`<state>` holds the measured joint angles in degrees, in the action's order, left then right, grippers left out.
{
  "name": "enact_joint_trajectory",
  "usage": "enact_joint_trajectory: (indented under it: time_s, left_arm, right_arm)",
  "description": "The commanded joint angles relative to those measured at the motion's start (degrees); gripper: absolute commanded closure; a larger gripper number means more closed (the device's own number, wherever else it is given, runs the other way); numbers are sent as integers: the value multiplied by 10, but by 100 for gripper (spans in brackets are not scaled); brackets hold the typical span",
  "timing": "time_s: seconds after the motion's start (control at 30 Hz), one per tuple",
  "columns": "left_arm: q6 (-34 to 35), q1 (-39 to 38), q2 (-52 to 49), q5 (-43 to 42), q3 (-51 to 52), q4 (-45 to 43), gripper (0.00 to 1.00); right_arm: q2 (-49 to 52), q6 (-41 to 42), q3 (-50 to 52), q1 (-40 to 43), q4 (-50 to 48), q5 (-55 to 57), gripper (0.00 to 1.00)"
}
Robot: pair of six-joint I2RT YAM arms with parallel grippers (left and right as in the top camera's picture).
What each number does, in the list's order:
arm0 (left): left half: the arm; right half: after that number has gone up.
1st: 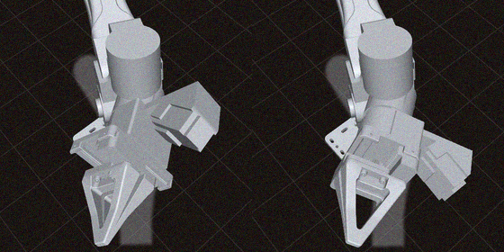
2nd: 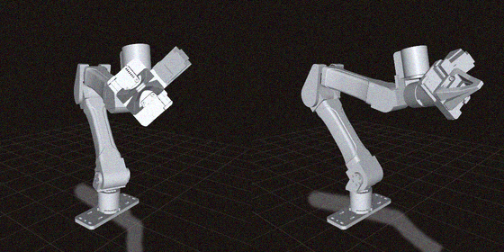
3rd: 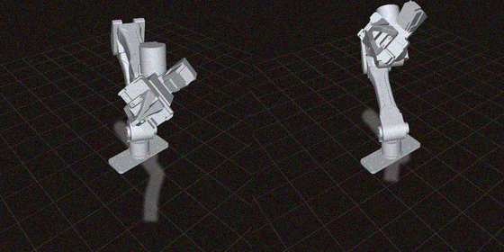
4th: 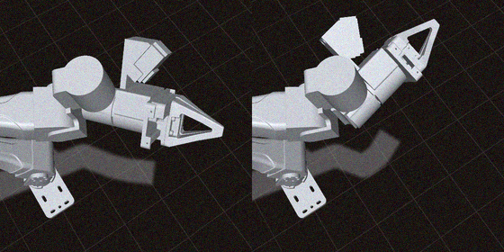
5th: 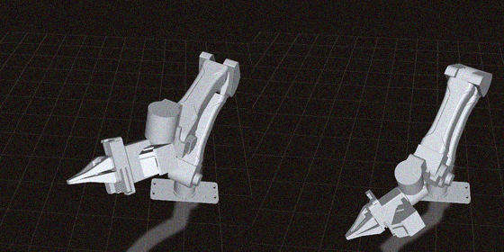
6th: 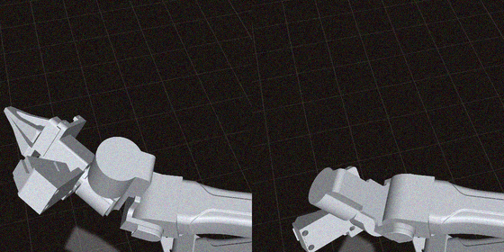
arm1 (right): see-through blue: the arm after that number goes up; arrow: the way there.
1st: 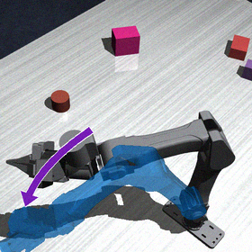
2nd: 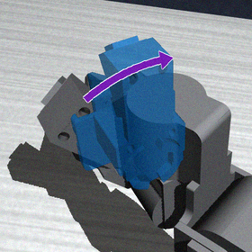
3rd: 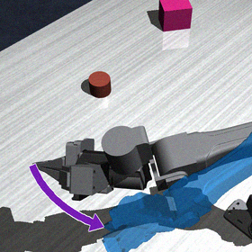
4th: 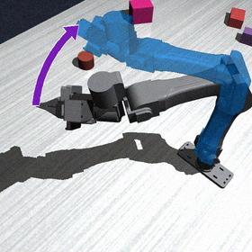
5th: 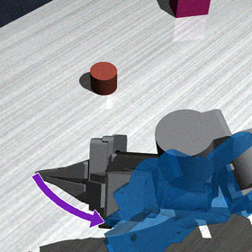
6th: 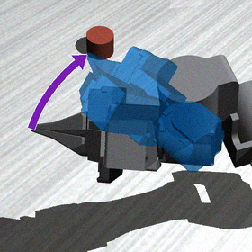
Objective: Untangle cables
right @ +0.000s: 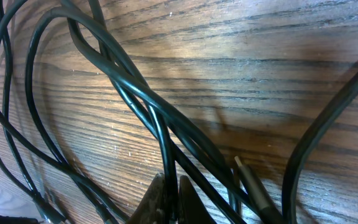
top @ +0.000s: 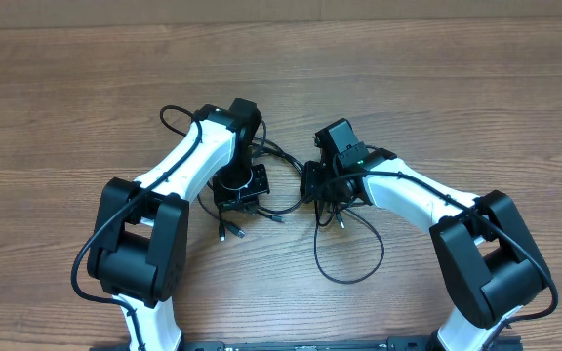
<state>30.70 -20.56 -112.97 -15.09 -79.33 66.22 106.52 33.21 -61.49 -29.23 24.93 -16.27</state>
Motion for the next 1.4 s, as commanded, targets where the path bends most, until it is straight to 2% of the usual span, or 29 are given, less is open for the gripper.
enact_joint_trajectory:
  time_s: [0.0, 0.1, 0.4, 0.53, 0.63, 0.77, 1.07, 1.37]
  left_arm:
    - [-7, -10, 10, -19, -4, -2, 96]
    - [7, -24, 10, -18, 2, -21, 96]
    - [125, -73, 10, -8, 57, -136, 96]
    - [146, -81, 9, -9, 87, -188, 96]
    - [145, -81, 9, -5, 106, -202, 96]
    - [134, -78, 9, 35, 107, -177, 96]
    - [23, -30, 9, 48, 107, -116, 95]
    - [35, 48, 9, 246, 107, -97, 92]
  right_arm:
    - [2, -1, 4, 0, -3, 4, 96]
    - [2, -1, 4, 0, -3, 4, 96]
    - [2, -1, 4, 0, -2, 4, 96]
    - [2, -1, 4, 0, -2, 4, 96]
    - [2, -1, 4, 0, -1, 4, 96]
    - [2, -1, 4, 0, -1, 4, 96]
    - [2, -1, 4, 0, -2, 4, 96]
    - [2, -1, 4, 0, -2, 4, 96]
